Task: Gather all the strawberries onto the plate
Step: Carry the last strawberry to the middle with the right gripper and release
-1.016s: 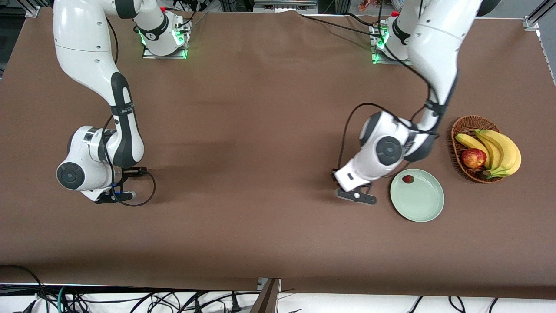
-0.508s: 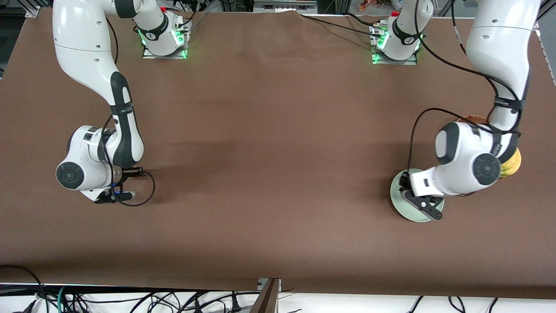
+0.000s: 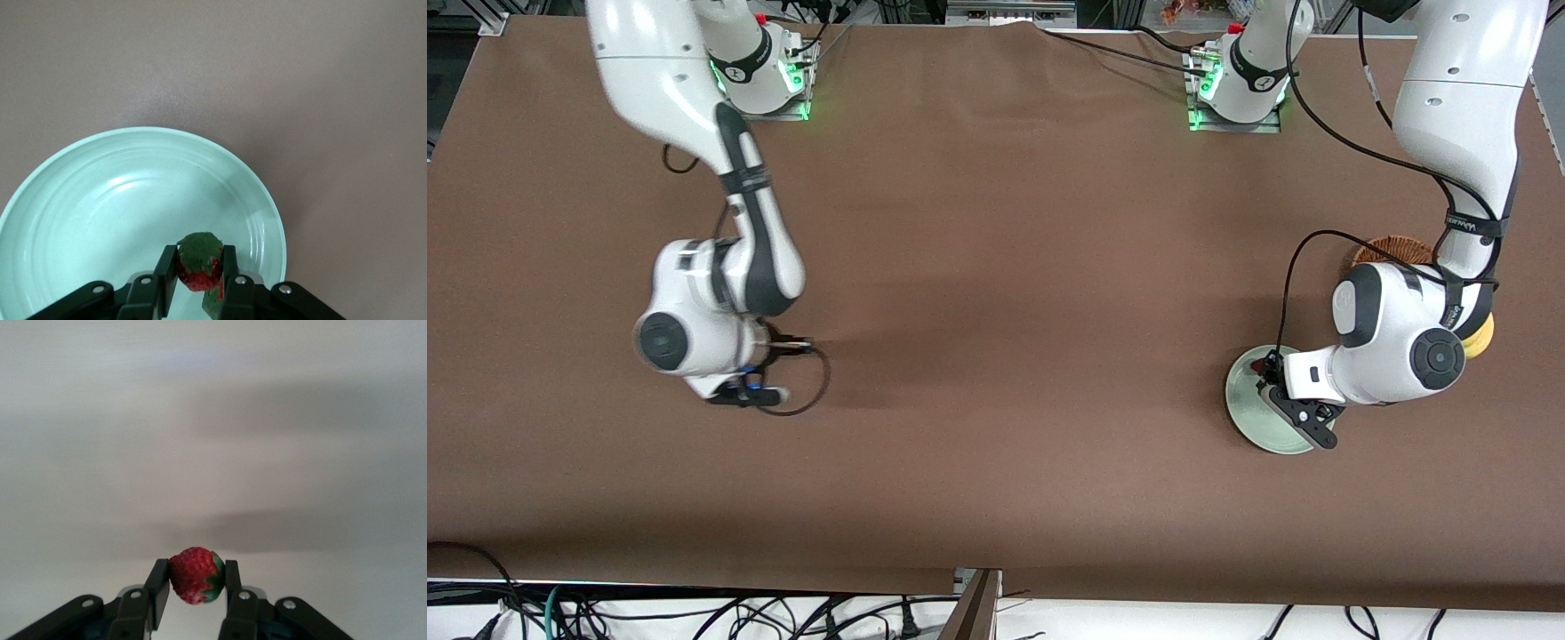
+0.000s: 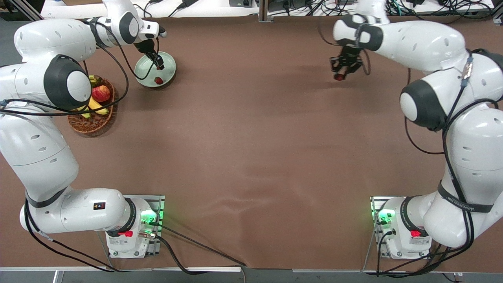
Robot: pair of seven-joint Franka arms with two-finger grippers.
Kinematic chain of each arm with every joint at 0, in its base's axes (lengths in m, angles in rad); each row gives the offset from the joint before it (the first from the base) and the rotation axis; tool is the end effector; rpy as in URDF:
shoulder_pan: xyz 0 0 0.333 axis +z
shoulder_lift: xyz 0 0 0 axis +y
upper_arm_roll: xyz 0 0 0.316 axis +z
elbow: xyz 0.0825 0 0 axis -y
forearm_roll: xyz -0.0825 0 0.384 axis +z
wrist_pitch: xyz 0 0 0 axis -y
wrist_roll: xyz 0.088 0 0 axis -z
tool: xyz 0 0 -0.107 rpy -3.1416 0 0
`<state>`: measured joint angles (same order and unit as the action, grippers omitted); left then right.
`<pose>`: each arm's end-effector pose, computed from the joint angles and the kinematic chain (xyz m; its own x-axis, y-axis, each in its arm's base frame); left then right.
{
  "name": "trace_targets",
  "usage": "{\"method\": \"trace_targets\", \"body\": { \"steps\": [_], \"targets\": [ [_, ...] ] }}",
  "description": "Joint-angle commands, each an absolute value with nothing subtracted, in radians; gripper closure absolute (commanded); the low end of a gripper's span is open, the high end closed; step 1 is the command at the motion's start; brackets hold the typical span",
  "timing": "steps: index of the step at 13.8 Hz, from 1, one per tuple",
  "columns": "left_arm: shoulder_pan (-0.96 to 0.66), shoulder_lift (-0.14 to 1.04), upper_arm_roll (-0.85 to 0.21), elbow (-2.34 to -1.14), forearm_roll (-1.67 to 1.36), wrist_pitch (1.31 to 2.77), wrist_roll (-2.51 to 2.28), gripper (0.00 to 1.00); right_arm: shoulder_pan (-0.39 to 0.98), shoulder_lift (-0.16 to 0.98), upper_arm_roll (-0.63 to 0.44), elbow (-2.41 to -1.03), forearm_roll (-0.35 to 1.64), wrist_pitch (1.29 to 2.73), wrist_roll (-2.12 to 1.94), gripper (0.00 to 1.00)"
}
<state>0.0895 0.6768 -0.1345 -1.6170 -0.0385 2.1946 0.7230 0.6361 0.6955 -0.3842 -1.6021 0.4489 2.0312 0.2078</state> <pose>0.6820 -0.0212 0.2238 0.7528 -0.6582 0.0023 -0.6512 -0.7443 0.1484 0.6350 0.2207 0.2289 0.9654 -0.1314 -0.2254 -0.1491 -0.9868 -0.0634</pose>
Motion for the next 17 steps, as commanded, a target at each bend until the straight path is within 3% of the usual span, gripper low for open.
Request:
{"method": "trace_targets", "body": {
  "steps": [1, 2, 3, 5, 9, 13, 17],
  "targets": [
    [0.083, 0.670, -0.132, -1.614, -0.035, 2.194, 0.745, 0.34, 0.733, 0.718, -0.393, -1.536, 0.567, 2.060, 0.452, 0.79],
    [0.081, 0.669, -0.132, -1.614, -0.034, 2.194, 0.744, 0.08, 0.782, 0.729, -0.393, -1.525, 0.593, 2.098, 0.522, 0.79],
    [0.080, 0.666, -0.132, -1.614, -0.034, 2.192, 0.744, 0.00, 0.835, 0.739, -0.393, -1.523, 0.598, 2.161, 0.596, 0.79],
    [0.080, 0.664, -0.132, -1.614, -0.035, 2.191, 0.742, 0.00, 0.914, 0.771, -0.367, -1.510, 0.600, 2.322, 0.745, 0.79],
    [0.078, 0.658, -0.135, -1.602, -0.034, 2.181, 0.730, 0.00, 0.923, 0.886, -0.201, -1.387, 0.600, 2.601, 1.001, 0.79],
    [0.052, 0.658, -0.138, -1.517, 0.061, 2.082, 0.716, 0.00, 0.931, 0.972, -0.115, -1.270, 0.592, 2.657, 1.040, 0.77],
    [0.006, 0.634, -0.150, -1.517, 0.055, 2.025, 0.527, 0.00, 0.977, 1.057, -0.101, -1.206, 0.591, 2.744, 1.032, 0.75]
  ]
}}
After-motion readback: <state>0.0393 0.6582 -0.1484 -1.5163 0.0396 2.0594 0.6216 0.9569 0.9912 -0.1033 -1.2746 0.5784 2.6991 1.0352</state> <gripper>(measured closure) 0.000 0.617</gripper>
